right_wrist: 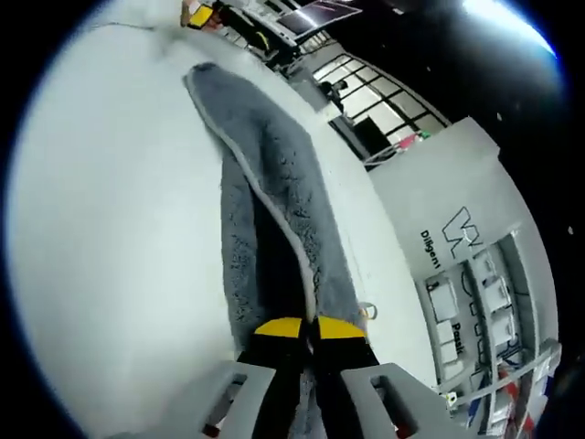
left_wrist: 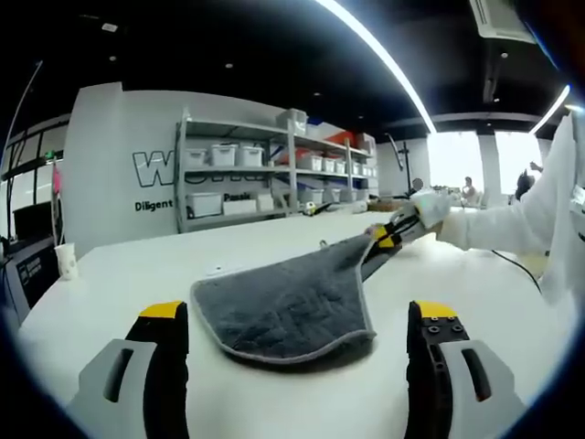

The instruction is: Open the folded towel by lifting each exposed corner and separating the folded layers until the towel lies flat within the target outline without major curled edges

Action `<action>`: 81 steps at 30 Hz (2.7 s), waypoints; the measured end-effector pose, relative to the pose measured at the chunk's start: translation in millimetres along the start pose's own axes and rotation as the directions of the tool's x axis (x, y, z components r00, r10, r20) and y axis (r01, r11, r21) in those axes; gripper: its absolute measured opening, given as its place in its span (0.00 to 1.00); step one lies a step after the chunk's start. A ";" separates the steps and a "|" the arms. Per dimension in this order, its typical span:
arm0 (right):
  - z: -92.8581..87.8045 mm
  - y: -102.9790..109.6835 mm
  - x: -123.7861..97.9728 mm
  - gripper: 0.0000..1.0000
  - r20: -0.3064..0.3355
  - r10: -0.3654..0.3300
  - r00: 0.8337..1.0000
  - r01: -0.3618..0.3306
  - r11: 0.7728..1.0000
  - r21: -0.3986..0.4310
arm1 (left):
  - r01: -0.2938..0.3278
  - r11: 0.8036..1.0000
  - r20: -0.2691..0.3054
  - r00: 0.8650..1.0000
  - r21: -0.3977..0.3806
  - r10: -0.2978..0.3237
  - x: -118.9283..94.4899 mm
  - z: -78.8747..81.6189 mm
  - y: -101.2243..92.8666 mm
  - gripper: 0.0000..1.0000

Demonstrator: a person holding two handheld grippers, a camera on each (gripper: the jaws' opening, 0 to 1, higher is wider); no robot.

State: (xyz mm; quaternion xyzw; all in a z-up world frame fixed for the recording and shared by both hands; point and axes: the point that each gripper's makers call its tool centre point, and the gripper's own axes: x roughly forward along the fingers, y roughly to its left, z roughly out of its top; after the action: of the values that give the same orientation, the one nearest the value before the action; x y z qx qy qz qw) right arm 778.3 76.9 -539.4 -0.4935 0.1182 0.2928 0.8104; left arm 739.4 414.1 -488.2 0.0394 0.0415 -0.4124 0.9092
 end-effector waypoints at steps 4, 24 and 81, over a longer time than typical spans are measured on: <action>4.9 6.3 -16.1 0.00 0.025 0.015 1.000 -0.016 0.999 0.043 | -0.002 1.000 -0.003 1.000 0.000 0.002 -0.2 -1.1 -0.7 0.97; 19.0 47.9 -58.6 0.00 0.036 0.072 0.997 -0.077 0.986 0.148 | 0.000 1.000 -0.007 1.000 -0.004 0.000 0.0 -3.0 -1.3 0.97; 64.3 136.7 -120.3 0.00 -0.089 0.198 0.976 -0.192 0.978 0.077 | -0.011 1.000 -0.002 1.000 -0.018 0.011 -1.0 -2.5 3.6 0.96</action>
State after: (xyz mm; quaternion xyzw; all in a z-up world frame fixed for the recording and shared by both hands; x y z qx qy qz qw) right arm 595.0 136.4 -550.3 -0.4650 0.2149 0.3426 0.7875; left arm 741.3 417.5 -490.4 0.0320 0.0459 -0.4070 0.9117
